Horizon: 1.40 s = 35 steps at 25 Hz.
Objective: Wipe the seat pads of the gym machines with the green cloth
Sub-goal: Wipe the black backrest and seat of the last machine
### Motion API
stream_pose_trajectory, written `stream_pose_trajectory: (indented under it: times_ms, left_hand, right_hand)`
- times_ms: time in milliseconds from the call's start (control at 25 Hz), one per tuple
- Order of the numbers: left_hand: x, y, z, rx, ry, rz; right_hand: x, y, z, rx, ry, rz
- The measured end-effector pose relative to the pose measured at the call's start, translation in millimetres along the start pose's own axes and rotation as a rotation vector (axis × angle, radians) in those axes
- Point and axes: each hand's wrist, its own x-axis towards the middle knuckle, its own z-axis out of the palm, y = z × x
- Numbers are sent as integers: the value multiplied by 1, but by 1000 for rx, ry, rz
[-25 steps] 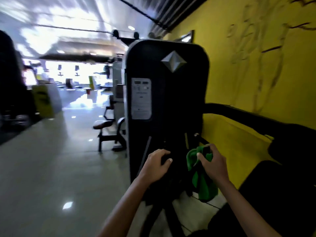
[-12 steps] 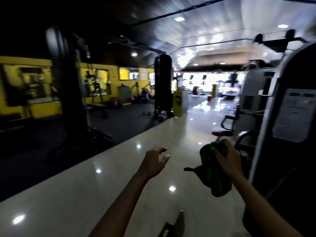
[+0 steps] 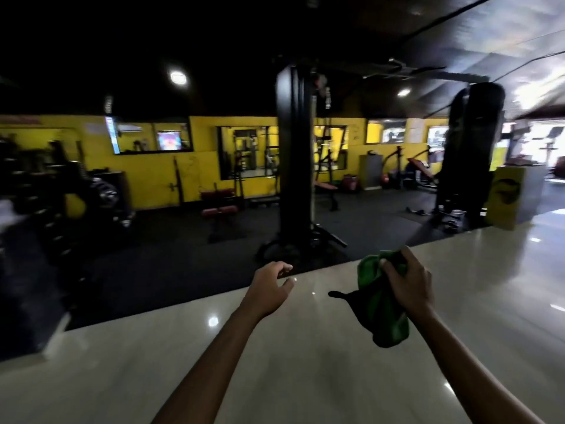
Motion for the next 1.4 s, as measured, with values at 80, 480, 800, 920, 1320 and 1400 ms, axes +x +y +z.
stream_pose_trajectory:
  times_ms: [80, 480, 800, 920, 1320, 1400]
  left_hand:
    - [-2, -31, -33, 58, 47, -55]
    - [-25, -125, -134, 195, 329, -350]
    - [-46, -178, -225, 325, 578, -549]
    - [-53, -220, -268, 336, 669, -617]
    - [-29, -391, -448, 357, 765, -686]
    - [-18, -421, -477, 364, 767, -692]
  right_hand:
    - [3, -19, 43, 57, -53, -13]
    - [32, -91, 214, 266, -390, -239]
    - [24, -176, 354, 423, -651, -385]
    - [13, -211, 419, 450, -711, -412]
    - [-11, -352, 671, 493, -766, -471]
    - [-14, -382, 713, 502, -771, -480]
